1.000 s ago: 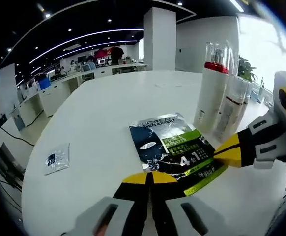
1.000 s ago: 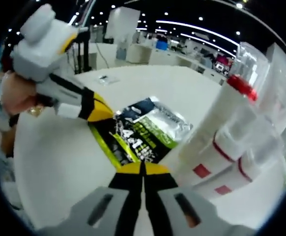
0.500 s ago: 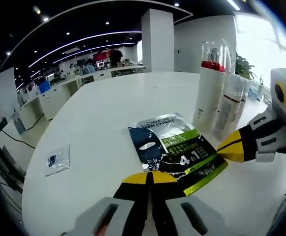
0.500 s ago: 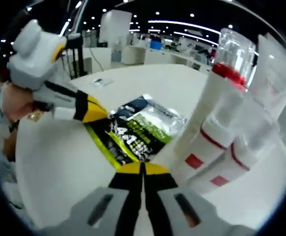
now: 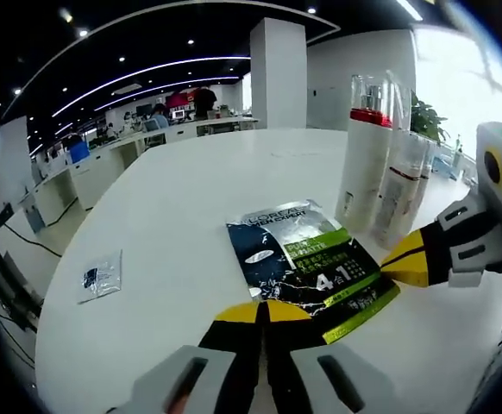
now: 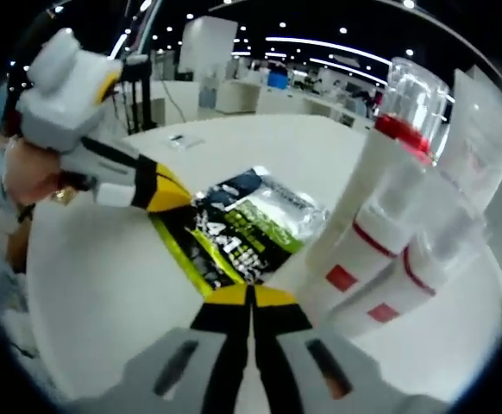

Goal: Arrange the skincare products in the storage area until every visible bottle or jar stands upright without overlapping.

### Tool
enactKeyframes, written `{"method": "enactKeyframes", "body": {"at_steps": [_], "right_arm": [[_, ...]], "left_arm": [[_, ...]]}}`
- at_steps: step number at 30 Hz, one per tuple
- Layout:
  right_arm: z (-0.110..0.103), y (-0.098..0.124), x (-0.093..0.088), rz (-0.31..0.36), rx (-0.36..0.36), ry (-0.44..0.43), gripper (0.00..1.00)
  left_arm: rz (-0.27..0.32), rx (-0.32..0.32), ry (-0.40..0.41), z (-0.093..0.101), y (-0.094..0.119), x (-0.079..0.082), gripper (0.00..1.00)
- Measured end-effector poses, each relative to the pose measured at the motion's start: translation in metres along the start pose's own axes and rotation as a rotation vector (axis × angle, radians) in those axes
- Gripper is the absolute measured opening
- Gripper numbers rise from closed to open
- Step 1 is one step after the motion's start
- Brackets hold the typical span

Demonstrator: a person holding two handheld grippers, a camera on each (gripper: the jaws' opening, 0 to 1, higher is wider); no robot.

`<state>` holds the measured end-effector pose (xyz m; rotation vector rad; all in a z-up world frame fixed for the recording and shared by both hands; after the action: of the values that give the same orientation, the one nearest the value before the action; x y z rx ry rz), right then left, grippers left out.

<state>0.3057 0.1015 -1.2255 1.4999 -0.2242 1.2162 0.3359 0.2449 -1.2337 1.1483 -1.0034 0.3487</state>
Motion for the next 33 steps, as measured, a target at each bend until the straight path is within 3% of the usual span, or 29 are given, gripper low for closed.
{"method": "enactKeyframes", "body": {"at_steps": [4, 8, 10, 14, 17, 20, 23, 26, 33], "right_arm": [[-0.002, 0.000, 0.001, -0.013, -0.002, 0.058, 0.00], [0.000, -0.001, 0.003, -0.022, 0.002, 0.056, 0.01], [0.001, -0.001, 0.003, -0.027, 0.004, 0.044, 0.01], [0.002, 0.004, 0.005, -0.017, 0.002, 0.017, 0.03], [0.004, 0.013, 0.015, 0.056, -0.018, 0.006, 0.04], [0.004, 0.027, 0.023, 0.112, 0.007, -0.044, 0.08], [0.005, 0.046, 0.023, 0.146, 0.035, -0.117, 0.08], [0.009, 0.060, 0.016, 0.160, 0.028, -0.177, 0.09], [0.022, 0.084, -0.005, 0.134, -0.022, -0.234, 0.09]], "left_arm": [[-0.023, -0.015, 0.054, -0.001, -0.001, 0.003, 0.01], [-0.031, -0.051, 0.064, 0.002, 0.001, 0.007, 0.12], [-0.014, -0.055, 0.073, 0.003, 0.004, 0.013, 0.18], [0.061, -0.072, 0.098, 0.005, 0.013, 0.029, 0.18], [0.092, -0.078, 0.087, 0.005, 0.019, 0.035, 0.20], [0.123, -0.062, 0.102, -0.001, 0.026, 0.040, 0.22], [0.172, -0.027, 0.141, -0.017, 0.034, 0.046, 0.24], [0.183, 0.019, 0.169, -0.037, 0.039, 0.049, 0.28], [0.202, 0.150, 0.209, -0.091, 0.047, 0.056, 0.35]]}}
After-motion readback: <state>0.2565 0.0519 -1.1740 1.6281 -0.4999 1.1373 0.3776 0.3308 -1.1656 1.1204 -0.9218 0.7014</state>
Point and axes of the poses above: the point that each gripper's makers call its tool centre point, and the gripper's own axes: y roughly backward along the fingers, z roughly to its right, x roughly out of its top, the point moved 5 cm from there along y, roughly backward along the fingers, and after that the axes turned 1 degree about z, right-handed, at the moved point
